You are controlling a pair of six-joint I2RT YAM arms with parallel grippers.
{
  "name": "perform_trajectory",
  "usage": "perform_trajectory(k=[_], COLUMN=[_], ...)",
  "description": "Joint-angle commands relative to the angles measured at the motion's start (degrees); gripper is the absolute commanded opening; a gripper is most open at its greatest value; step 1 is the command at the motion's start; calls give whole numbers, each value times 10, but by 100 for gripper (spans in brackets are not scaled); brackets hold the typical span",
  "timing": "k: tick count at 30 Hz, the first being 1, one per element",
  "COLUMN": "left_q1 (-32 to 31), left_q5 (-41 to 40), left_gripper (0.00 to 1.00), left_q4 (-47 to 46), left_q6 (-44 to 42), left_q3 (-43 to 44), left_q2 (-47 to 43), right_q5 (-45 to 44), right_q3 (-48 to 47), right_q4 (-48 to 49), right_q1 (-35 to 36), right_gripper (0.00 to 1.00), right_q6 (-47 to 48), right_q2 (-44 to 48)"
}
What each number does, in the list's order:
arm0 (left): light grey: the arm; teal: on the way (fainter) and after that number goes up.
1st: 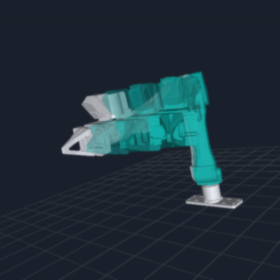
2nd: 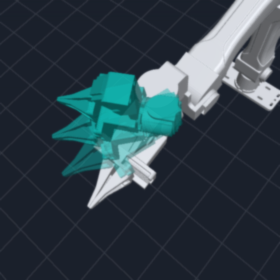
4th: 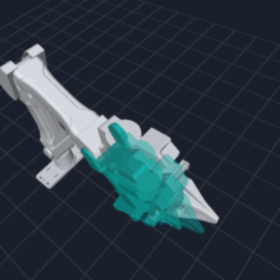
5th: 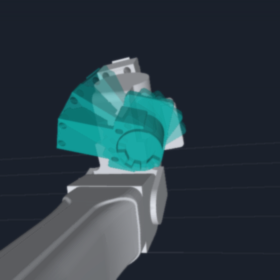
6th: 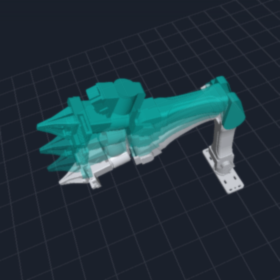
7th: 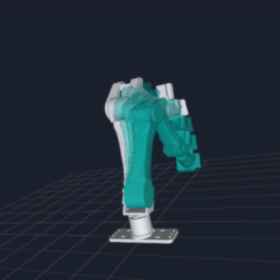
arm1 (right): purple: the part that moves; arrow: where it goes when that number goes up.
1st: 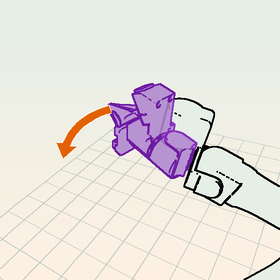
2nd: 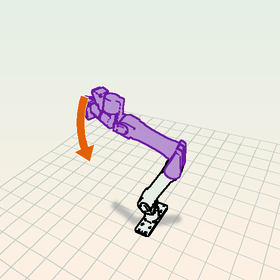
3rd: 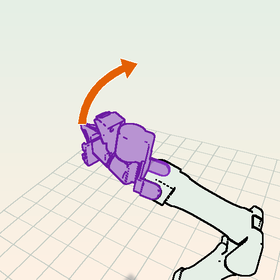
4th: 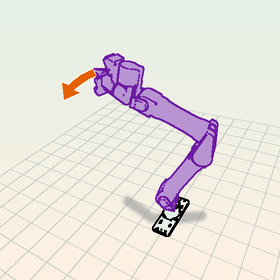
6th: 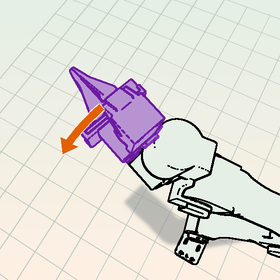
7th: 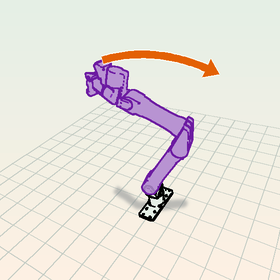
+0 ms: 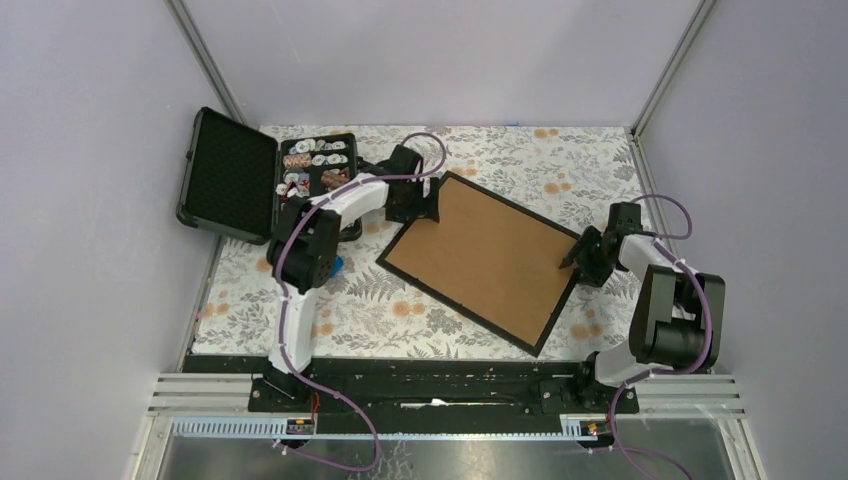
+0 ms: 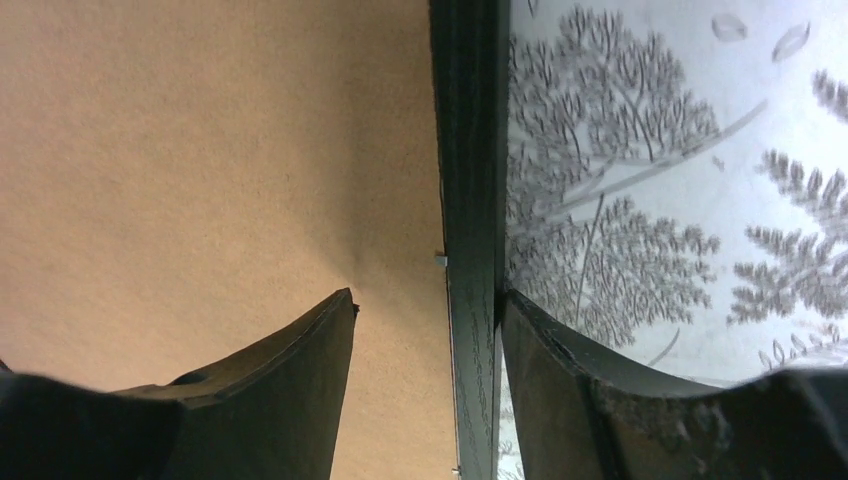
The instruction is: Put the photo into the frame
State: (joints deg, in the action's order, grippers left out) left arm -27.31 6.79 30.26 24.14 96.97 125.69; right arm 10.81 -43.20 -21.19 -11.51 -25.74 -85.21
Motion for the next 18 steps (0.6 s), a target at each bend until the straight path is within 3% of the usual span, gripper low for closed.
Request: perform_trajectory(k=[1, 4, 8, 15, 18], left_q1=[-2, -10, -30, -14, 12], left_q5=[129, 176, 169, 55, 56], left_gripper=[94, 93, 94, 99, 96], left_q4=[-26, -79, -95, 21, 61], left_q6=[63, 100, 111, 28, 7], left_q3=[-138, -235, -306, -295, -283], left_q2=[-79, -142, -202, -287, -288], right_q5=[35, 44, 54, 16, 9], right_q3=[-68, -116, -183, -235, -221], right_q4=[42, 43, 43, 8, 15], right_q1=[3, 3, 3, 2, 3], right_gripper=[62, 62, 65, 68, 68], right_q6=[-6, -2, 8, 56, 60], right_q2=[-48, -107, -179, -243, -241])
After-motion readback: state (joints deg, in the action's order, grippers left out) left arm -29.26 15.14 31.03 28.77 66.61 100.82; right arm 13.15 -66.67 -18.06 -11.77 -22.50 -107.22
